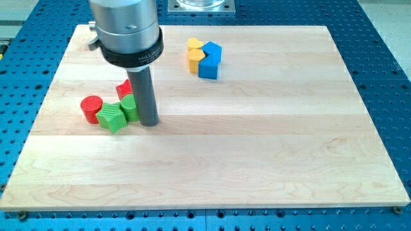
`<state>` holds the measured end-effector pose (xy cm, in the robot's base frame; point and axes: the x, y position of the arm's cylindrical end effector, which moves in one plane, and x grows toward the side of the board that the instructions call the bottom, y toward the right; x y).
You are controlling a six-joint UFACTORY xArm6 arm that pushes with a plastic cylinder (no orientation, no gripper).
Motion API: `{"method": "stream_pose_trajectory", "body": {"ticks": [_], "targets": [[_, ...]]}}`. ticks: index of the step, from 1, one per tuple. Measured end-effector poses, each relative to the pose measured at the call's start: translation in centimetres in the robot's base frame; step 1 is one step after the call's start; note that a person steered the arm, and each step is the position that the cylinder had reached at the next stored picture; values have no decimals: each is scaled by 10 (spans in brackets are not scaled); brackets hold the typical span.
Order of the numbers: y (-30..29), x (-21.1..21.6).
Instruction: Place the green circle and blue cube in a diagonal line
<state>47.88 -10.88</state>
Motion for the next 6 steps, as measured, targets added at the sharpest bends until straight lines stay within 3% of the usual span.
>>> {"method": "stream_pose_trajectory", "body": {"ticks": [1,3,5,6], "targets": [[-26,12],[-10,-36],[-37,29],[-62,13]]}}
